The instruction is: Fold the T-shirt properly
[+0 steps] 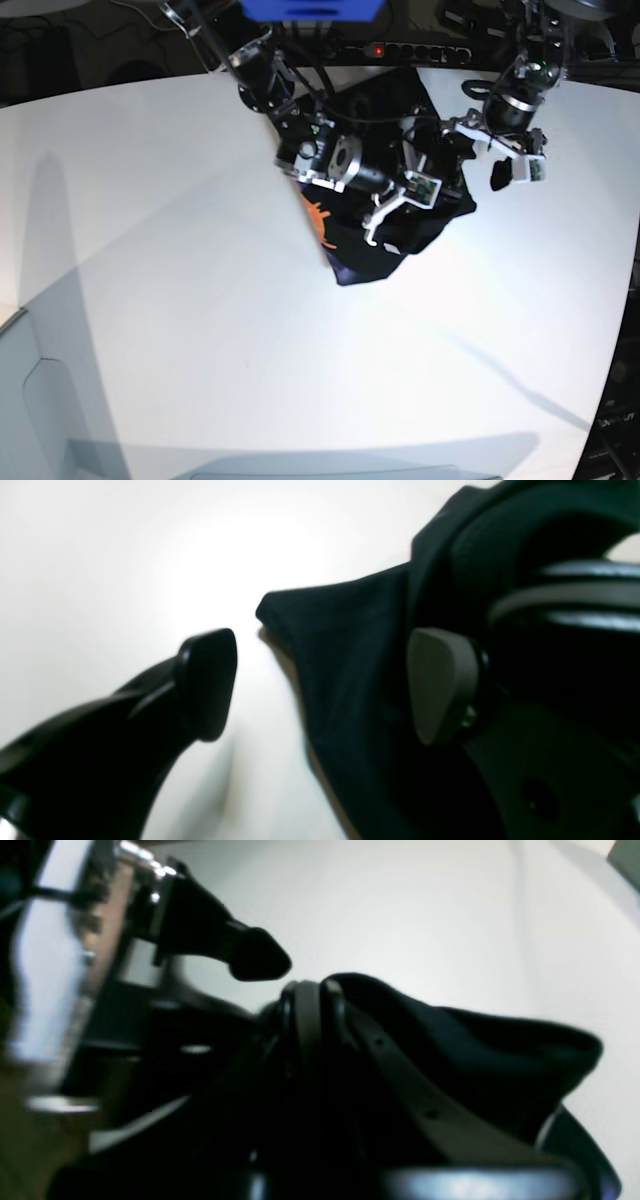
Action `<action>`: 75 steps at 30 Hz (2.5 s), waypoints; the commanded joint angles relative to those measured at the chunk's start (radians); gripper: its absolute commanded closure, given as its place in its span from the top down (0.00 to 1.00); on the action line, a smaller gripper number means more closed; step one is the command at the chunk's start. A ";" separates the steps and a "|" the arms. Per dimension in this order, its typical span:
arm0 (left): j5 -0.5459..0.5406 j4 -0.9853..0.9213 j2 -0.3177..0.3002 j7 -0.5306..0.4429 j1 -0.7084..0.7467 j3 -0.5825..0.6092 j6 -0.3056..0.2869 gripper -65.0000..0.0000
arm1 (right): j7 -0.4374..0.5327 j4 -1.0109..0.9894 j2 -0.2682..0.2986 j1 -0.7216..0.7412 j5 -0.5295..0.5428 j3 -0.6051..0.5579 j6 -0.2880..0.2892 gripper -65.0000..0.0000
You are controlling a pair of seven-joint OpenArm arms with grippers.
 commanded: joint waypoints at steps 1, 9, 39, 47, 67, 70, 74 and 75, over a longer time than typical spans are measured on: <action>-0.009 0.027 -0.009 -0.028 0.014 -0.033 -0.019 0.79 | 0.031 0.015 -0.015 0.005 0.024 -0.004 -0.015 0.00; -0.009 0.030 0.042 -0.028 0.039 -0.265 -0.052 0.79 | 0.031 -0.017 -0.006 -0.041 0.022 -0.122 -0.016 0.00; -0.244 0.028 0.088 -0.027 0.042 -0.405 -0.052 0.79 | 0.029 0.243 0.156 -0.153 0.022 0.087 -0.018 0.57; -0.241 0.019 0.086 -0.027 0.034 -0.446 -0.052 0.79 | 0.031 0.167 0.170 -0.190 0.022 0.099 -0.016 0.57; -0.239 0.020 0.086 -0.027 0.034 -0.446 -0.052 0.79 | 0.040 0.349 0.179 -0.377 0.022 0.094 -0.015 0.00; -0.245 0.022 0.086 -0.027 0.034 -0.446 -0.052 0.79 | 0.040 0.349 0.199 -0.404 0.021 0.057 -0.015 0.00; -0.245 0.028 0.086 -0.027 0.034 -0.446 -0.052 0.79 | 0.040 0.349 0.297 -0.415 0.021 -0.059 -0.019 0.00; -0.245 0.030 0.088 -0.027 0.034 -0.446 -0.052 0.79 | 0.040 0.349 0.319 -0.415 0.021 -0.085 -0.021 0.00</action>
